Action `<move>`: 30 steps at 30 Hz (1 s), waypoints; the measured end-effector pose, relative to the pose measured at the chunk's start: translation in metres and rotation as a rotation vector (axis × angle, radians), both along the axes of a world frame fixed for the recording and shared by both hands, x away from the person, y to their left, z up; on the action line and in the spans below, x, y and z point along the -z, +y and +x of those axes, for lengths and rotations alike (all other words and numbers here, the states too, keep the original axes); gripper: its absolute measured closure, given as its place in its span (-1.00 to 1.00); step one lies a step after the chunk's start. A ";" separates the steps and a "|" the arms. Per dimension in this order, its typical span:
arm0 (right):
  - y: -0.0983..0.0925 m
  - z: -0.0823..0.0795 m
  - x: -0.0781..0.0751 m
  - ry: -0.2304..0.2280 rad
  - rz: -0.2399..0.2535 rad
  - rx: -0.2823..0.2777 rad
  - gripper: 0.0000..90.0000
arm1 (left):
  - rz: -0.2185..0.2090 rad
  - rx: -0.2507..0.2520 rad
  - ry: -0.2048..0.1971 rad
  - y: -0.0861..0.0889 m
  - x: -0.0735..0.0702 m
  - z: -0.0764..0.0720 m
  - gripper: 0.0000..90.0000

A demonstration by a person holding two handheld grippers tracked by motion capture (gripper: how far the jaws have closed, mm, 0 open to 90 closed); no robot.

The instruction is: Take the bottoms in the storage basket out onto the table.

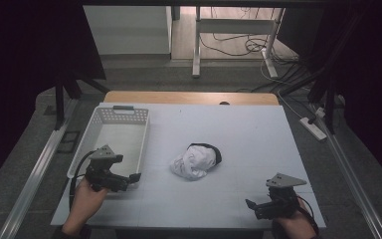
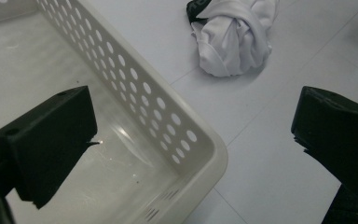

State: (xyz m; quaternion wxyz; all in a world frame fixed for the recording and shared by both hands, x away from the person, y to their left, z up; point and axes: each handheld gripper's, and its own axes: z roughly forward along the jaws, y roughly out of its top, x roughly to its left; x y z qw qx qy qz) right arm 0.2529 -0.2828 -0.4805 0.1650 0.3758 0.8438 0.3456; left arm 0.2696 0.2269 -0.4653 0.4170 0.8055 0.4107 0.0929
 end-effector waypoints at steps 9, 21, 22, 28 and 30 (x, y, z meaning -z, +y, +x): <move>0.000 0.000 0.000 0.001 -0.001 0.000 -1.00 | -0.006 -0.009 -0.001 0.004 0.001 -0.007 -1.00; 0.000 0.000 0.000 0.000 -0.001 0.001 -1.00 | -0.014 -0.020 -0.003 0.008 0.003 -0.017 -1.00; 0.000 0.000 0.000 0.000 -0.001 0.001 -1.00 | -0.015 -0.021 -0.003 0.009 0.003 -0.018 -1.00; 0.000 0.000 0.000 0.000 -0.002 0.002 -1.00 | -0.015 -0.028 -0.007 0.012 0.003 -0.023 -1.00; 0.000 0.000 0.000 0.000 -0.002 0.002 -1.00 | -0.019 -0.030 -0.007 0.013 0.004 -0.025 -1.00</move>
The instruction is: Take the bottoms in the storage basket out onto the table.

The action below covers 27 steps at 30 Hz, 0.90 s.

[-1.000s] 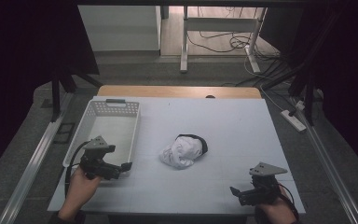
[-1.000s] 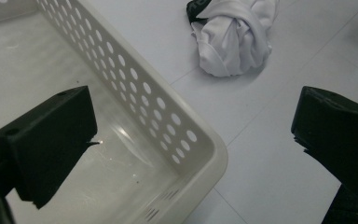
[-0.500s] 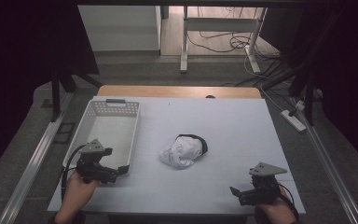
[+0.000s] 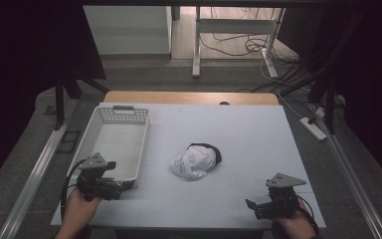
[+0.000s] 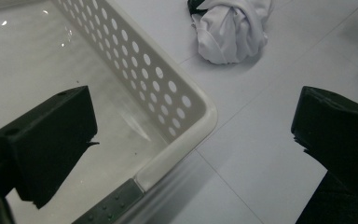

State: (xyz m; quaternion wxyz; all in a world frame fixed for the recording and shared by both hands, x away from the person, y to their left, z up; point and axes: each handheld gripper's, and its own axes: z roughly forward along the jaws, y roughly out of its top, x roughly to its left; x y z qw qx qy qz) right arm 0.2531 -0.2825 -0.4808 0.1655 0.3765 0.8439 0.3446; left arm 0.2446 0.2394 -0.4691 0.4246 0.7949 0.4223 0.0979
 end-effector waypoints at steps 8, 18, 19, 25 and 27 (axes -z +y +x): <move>0.000 0.000 0.000 0.002 -0.002 0.000 -1.00 | 0.008 -0.005 0.000 0.001 0.002 -0.007 -1.00; 0.000 0.000 0.000 0.002 -0.002 0.001 -1.00 | 0.007 -0.005 0.008 0.004 0.005 -0.013 -1.00; 0.000 0.000 0.000 0.002 -0.002 0.001 -1.00 | 0.007 -0.005 0.008 0.005 0.005 -0.014 -1.00; 0.000 0.000 0.000 0.001 -0.001 0.001 -1.00 | 0.004 -0.016 0.012 0.008 0.007 -0.019 -1.00; 0.000 0.000 0.000 0.001 -0.002 0.001 -1.00 | 0.004 -0.019 0.014 0.010 0.008 -0.021 -1.00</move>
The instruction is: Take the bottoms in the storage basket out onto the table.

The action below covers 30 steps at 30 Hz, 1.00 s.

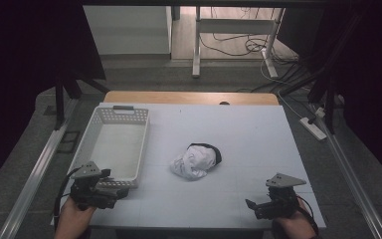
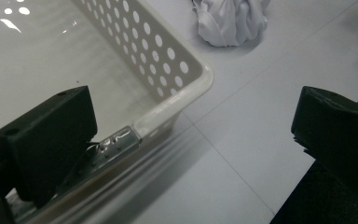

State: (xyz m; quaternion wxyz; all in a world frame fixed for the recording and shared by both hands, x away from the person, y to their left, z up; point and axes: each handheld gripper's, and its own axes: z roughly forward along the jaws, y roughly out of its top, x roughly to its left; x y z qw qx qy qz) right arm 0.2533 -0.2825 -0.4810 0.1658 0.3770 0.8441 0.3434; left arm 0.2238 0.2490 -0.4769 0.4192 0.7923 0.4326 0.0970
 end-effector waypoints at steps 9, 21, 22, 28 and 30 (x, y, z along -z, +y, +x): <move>0.000 0.000 0.000 -0.001 -0.003 0.001 -1.00 | -0.013 -0.012 -0.005 0.005 0.002 -0.008 -1.00; 0.000 0.000 0.000 0.000 -0.006 0.000 -1.00 | -0.001 -0.025 0.008 0.009 0.005 -0.017 -1.00; 0.000 0.000 0.000 0.000 -0.006 0.000 -1.00 | -0.002 -0.027 0.008 0.009 0.006 -0.018 -1.00; 0.001 0.000 0.000 -0.001 -0.005 0.001 -1.00 | -0.010 -0.039 0.010 0.014 0.007 -0.023 -1.00; 0.000 0.000 0.000 -0.001 -0.007 0.001 -1.00 | -0.012 -0.041 0.011 0.015 0.008 -0.025 -1.00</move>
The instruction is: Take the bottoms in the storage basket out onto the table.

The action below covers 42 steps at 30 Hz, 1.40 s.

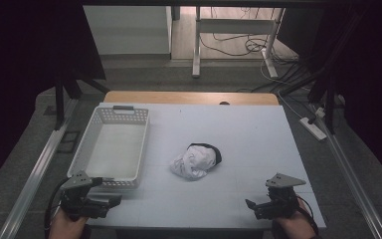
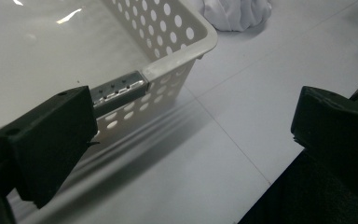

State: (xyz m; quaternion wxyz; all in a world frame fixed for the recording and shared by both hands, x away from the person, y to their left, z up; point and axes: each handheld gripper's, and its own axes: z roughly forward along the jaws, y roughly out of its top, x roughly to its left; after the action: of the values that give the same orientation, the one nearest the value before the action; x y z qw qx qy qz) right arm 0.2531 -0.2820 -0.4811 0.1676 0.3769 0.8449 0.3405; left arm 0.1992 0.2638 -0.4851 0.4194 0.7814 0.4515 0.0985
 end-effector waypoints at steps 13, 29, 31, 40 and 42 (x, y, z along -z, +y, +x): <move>0.000 0.000 0.000 -0.001 0.002 0.003 -1.00 | -0.008 -0.012 0.012 0.007 0.007 -0.007 -1.00; 0.000 0.000 0.000 0.000 -0.001 0.005 -1.00 | 0.005 -0.033 0.012 0.015 0.016 -0.015 -1.00; 0.000 0.000 0.000 0.000 -0.001 0.006 -1.00 | 0.003 -0.033 0.017 0.016 0.017 -0.016 -1.00; 0.000 0.000 0.000 -0.001 -0.001 0.007 -1.00 | -0.008 -0.036 0.025 0.020 0.019 -0.020 -1.00; 0.000 0.000 0.000 -0.001 -0.001 0.006 -1.00 | -0.012 -0.033 0.027 0.021 0.019 -0.021 -1.00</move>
State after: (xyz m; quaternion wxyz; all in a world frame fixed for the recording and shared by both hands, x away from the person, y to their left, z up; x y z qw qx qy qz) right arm 0.2532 -0.2818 -0.4812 0.1694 0.3792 0.8438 0.3400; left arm 0.1778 0.2844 -0.5040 0.4160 0.7726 0.4706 0.0922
